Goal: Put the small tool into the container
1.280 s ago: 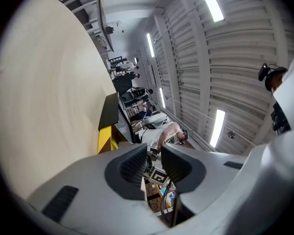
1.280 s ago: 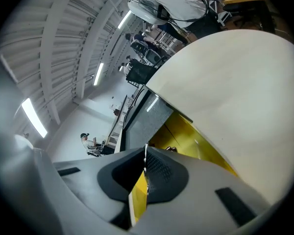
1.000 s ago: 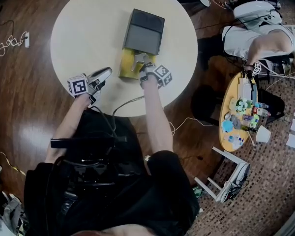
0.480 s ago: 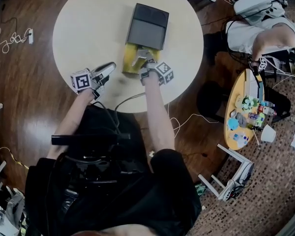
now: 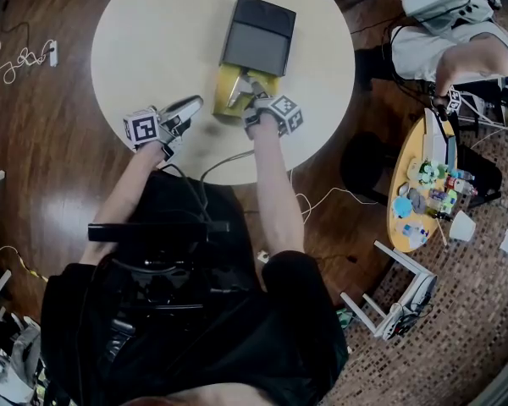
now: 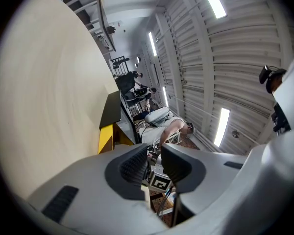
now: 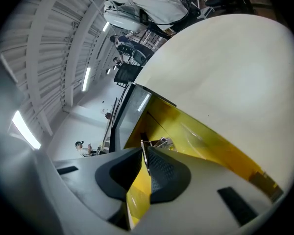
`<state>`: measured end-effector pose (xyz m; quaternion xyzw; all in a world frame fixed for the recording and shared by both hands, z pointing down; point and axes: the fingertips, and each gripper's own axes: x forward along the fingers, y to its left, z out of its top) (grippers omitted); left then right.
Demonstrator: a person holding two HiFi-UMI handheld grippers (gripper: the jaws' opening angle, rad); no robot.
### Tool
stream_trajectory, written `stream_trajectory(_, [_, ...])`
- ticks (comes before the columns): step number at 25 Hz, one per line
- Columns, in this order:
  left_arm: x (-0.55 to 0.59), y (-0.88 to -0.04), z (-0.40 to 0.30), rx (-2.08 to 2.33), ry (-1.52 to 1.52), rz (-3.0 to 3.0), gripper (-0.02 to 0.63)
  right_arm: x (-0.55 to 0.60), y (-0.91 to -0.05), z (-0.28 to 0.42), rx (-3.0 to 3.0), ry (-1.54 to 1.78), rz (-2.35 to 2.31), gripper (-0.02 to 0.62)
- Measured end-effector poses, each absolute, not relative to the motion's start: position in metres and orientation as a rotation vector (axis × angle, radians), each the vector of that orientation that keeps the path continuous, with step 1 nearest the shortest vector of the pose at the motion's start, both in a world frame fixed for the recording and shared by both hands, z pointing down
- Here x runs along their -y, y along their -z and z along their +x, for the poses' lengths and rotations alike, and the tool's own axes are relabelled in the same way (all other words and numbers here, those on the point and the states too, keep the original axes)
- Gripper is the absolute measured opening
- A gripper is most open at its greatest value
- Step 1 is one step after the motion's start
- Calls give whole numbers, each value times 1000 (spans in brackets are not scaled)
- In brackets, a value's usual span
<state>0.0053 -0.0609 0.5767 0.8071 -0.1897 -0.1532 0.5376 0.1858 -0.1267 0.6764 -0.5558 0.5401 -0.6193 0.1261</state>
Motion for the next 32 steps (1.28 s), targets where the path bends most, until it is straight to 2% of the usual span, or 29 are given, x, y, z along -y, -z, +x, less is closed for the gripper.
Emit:
stream_trajectory(3, [60, -578, 5, 447, 367, 1910, 94, 123, -679, 182, -1571, 1842, -1607, 59])
stream_trajectory(6, [60, -579, 5, 445, 362, 1910, 94, 125, -672, 175, -1570, 1852, -1552, 166])
stream_trajectory(8, [60, -579, 5, 440, 359, 1912, 94, 126, -667, 170, -1576, 1850, -1534, 197])
stream_trajectory(24, [59, -578, 11, 406, 342, 1913, 92, 92, -637, 196, -1622, 1733, -1529, 212])
stream_trajectory(32, [57, -583, 18, 387, 311, 1904, 92, 100, -639, 182, -1655, 1759, -1381, 210])
